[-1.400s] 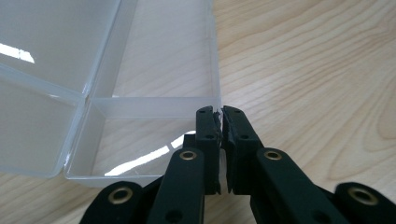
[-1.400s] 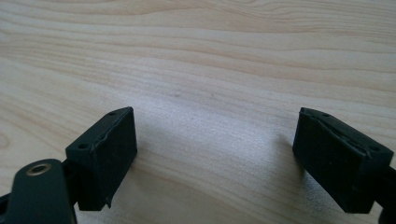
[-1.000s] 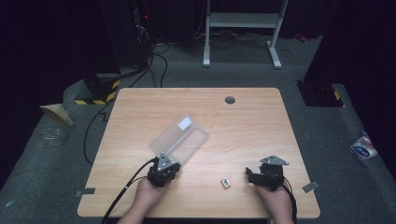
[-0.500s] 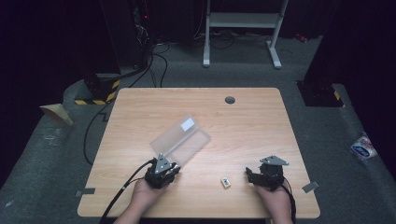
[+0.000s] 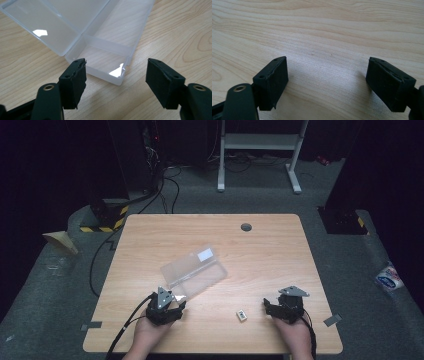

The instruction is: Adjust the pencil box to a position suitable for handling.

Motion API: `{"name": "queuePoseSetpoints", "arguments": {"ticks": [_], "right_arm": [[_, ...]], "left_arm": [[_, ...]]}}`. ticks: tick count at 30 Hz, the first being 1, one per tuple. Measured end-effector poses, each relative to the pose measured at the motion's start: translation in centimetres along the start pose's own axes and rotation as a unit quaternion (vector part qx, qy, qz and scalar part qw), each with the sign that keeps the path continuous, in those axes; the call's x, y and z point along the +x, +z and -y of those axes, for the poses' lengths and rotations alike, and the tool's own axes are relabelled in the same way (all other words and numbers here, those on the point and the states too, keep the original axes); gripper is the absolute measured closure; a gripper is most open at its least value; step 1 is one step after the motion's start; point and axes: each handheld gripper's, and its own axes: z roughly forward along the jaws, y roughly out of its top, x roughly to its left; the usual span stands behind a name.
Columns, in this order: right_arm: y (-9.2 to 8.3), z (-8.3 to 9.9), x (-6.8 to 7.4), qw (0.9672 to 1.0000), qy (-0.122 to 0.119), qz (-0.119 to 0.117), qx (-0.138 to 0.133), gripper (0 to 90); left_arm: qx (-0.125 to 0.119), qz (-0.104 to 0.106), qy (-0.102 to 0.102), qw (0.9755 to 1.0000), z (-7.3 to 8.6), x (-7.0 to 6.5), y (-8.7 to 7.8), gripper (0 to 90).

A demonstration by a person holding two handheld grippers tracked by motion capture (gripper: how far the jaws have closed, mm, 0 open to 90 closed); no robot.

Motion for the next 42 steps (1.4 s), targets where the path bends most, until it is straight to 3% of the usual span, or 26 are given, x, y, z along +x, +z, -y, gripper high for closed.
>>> {"name": "queuePoseSetpoints", "arguments": {"ticks": [8,15,32,42], "right_arm": [[0.1,-0.1,-0.1,1.0,-0.003,0.0,-0.001,17.6],[0.1,0.0,0.0,1.0,-0.002,0.001,-0.001,17.6],[0.1,0.0,-0.1,1.0,-0.003,0.002,-0.002,17.7],[0.0,0.0,0.0,1.0,0.0,0.002,-0.001,17.8]], "left_arm": [[0.021,-0.007,-0.007,0.9997,0.4,0.2,0.6,33.1],[0.031,-0.012,-0.002,0.9995,0.4,0.2,1.0,36.9],[0.03,-0.024,-0.029,0.9988,0.6,2.4,0.9,42.2],[0.024,-0.031,-0.048,0.9981,0.7,3.6,1.0,52.2]]}}
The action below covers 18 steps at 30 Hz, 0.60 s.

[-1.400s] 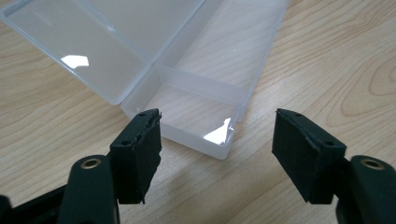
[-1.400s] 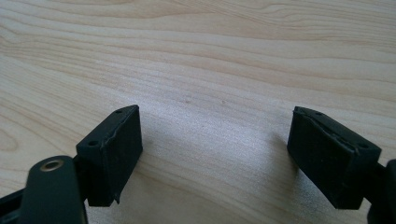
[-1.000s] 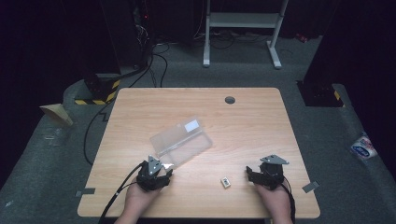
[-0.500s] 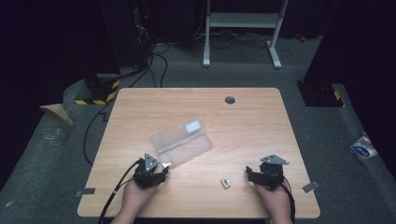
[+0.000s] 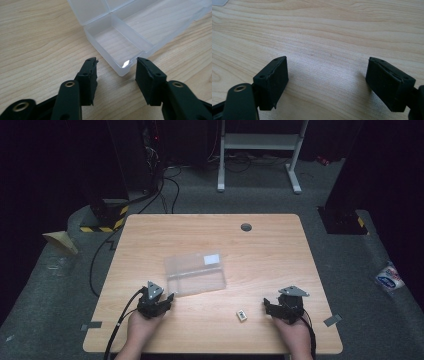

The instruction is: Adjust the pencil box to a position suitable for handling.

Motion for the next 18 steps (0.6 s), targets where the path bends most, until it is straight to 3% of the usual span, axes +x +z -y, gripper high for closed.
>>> {"name": "queuePoseSetpoints", "arguments": {"ticks": [5,18], "right_arm": [[-0.02,0.02,0.03,1.0,0.001,0.001,0.0,18.1],[-0.08,0.08,0.11,1.0,0.004,0.005,-0.001,19.0]], "left_arm": [[0.001,0.001,-0.009,1.0,-0.08,0.29,0.33,59.5],[0.001,-0.002,-0.007,1.0,-0.53,0.68,0.74,65.3]]}}
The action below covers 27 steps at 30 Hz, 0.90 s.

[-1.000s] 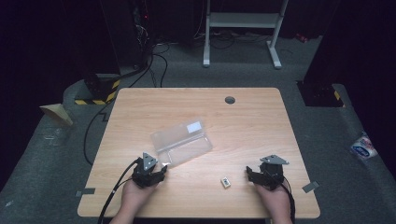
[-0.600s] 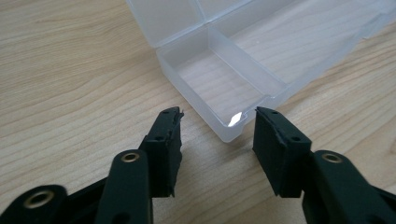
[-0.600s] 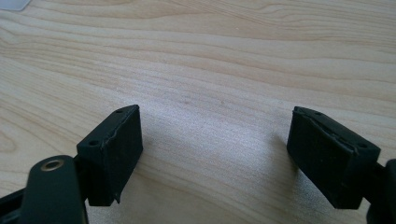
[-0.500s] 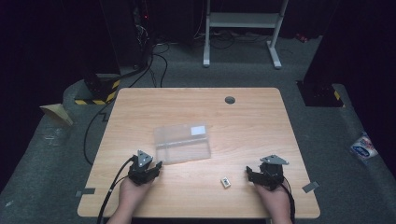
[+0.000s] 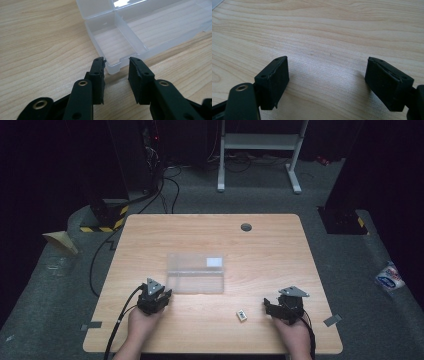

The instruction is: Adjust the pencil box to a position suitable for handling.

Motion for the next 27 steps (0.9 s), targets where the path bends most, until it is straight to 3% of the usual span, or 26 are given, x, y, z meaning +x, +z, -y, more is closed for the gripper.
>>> {"name": "queuePoseSetpoints", "arguments": {"ticks": [13,16,27], "right_arm": [[0.0,0.0,0.0,1.0,0.0,0.002,-0.001,19.4],[0.0,0.0,0.1,1.0,0.0,0.003,-0.001,19.5],[-0.1,0.1,0.1,1.0,0.002,0.005,0.0,20.0]], "left_arm": [[-0.003,0.005,0.019,0.9998,-0.6,-0.8,0.9,69.1],[-0.002,0.004,0.033,0.9994,-1.0,-1.0,1.2,69.7],[-0.004,0.015,0.039,0.9991,-1.5,-1.6,1.9,69.7]]}}
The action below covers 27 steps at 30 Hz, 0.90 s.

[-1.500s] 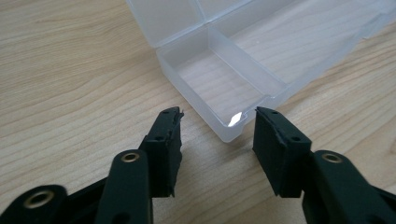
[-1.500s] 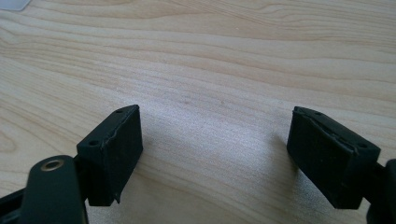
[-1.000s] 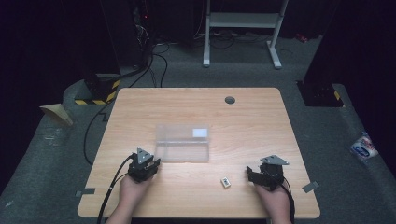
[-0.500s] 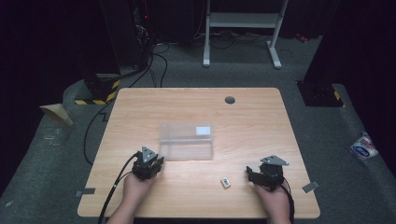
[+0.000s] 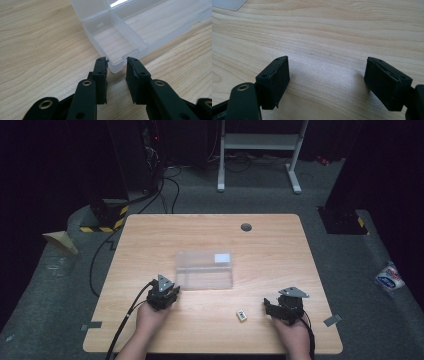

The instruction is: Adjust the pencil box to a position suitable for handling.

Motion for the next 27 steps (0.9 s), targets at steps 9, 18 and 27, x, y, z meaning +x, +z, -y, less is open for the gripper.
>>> {"name": "queuePoseSetpoints", "arguments": {"ticks": [9,18,27], "right_arm": [[-0.6,-0.5,0.7,0.9993,0.002,-0.024,-0.03,29.0],[1.5,-4.4,4.7,0.9963,-0.031,-0.068,-0.043,40.7],[5.0,-6.8,8.9,0.991,-0.077,-0.108,-0.016,49.7]], "left_arm": [[-0.005,0.009,-0.009,0.9999,0.1,0.2,0.1,66.5],[-0.005,0.009,-0.021,0.9997,0.1,0.3,0.1,61.6],[-0.003,0.018,-0.027,0.9995,0.0,0.3,0.3,61.0]]}}
